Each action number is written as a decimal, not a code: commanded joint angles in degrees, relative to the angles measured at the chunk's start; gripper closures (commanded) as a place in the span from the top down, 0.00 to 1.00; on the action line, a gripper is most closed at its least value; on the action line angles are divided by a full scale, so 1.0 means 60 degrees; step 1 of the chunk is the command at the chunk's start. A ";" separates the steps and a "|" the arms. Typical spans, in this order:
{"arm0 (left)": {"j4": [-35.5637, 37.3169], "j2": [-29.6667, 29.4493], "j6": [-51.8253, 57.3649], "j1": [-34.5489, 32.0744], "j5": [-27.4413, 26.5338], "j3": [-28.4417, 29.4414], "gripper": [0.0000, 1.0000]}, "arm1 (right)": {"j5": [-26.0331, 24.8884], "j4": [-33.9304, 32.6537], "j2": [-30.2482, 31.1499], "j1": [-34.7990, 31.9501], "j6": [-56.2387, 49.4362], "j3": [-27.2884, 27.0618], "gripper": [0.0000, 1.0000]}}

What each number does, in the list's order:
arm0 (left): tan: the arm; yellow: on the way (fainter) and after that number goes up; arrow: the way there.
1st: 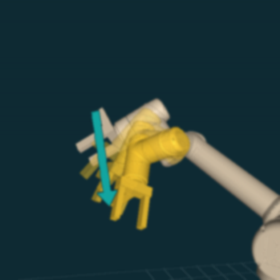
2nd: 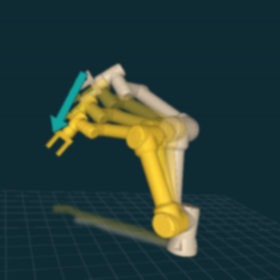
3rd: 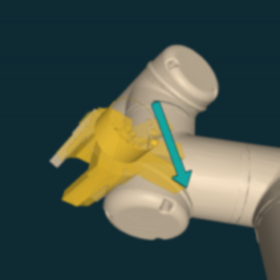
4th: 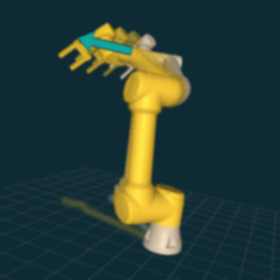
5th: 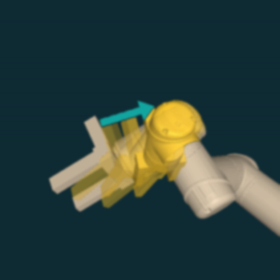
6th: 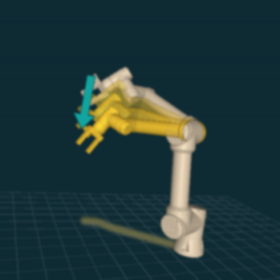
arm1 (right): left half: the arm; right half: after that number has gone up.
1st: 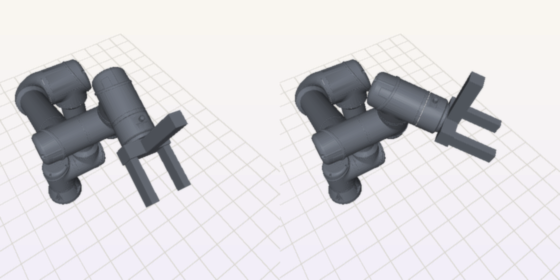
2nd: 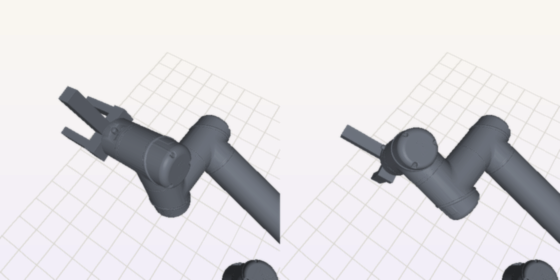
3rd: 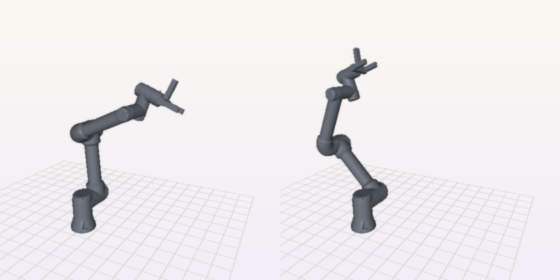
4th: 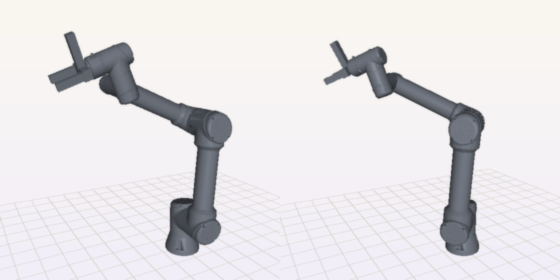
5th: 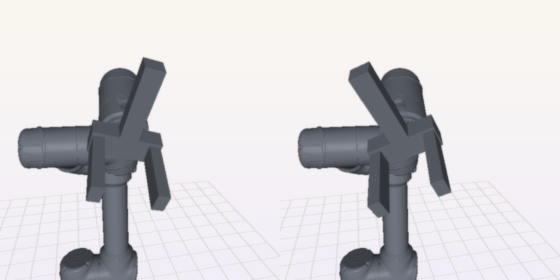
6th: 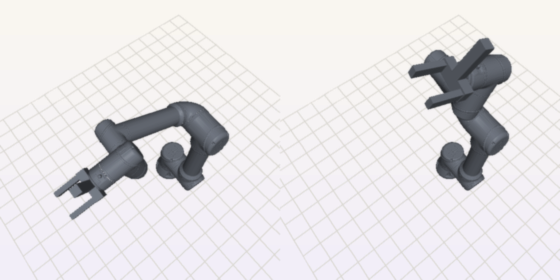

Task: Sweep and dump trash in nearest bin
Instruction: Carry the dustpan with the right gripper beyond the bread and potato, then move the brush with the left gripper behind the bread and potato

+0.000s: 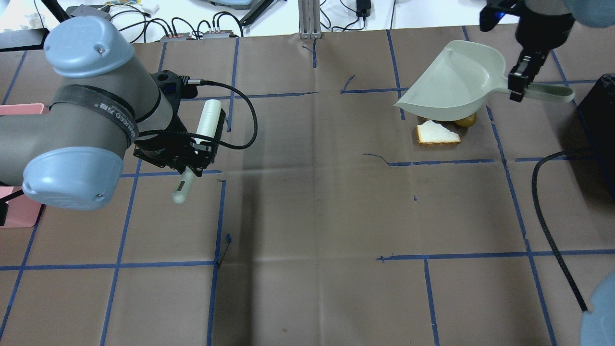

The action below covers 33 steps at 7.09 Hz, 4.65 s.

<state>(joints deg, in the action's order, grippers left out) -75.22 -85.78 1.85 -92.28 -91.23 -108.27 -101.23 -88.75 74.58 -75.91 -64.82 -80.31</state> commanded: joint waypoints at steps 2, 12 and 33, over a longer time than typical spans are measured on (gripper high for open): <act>-0.0031 0.0000 -0.0059 0.0000 0.0000 -0.0002 0.01 | -0.0207 -0.1619 -0.0226 0.1678 -0.4577 -0.0004 0.03; 0.0433 -0.1285 -0.2681 -0.1884 0.0161 0.0187 0.00 | 0.0156 -0.5101 -0.3420 0.2443 -0.9840 0.1241 0.00; 0.0057 -0.9724 -0.7396 -0.6971 -0.0323 0.9867 0.00 | 0.0275 -0.5204 -0.3391 0.2223 -0.8899 0.0230 0.00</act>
<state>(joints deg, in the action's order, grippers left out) -74.80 -142.49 -40.97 -133.08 -93.43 -51.66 -99.58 -119.99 54.23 -62.58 -118.24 -78.93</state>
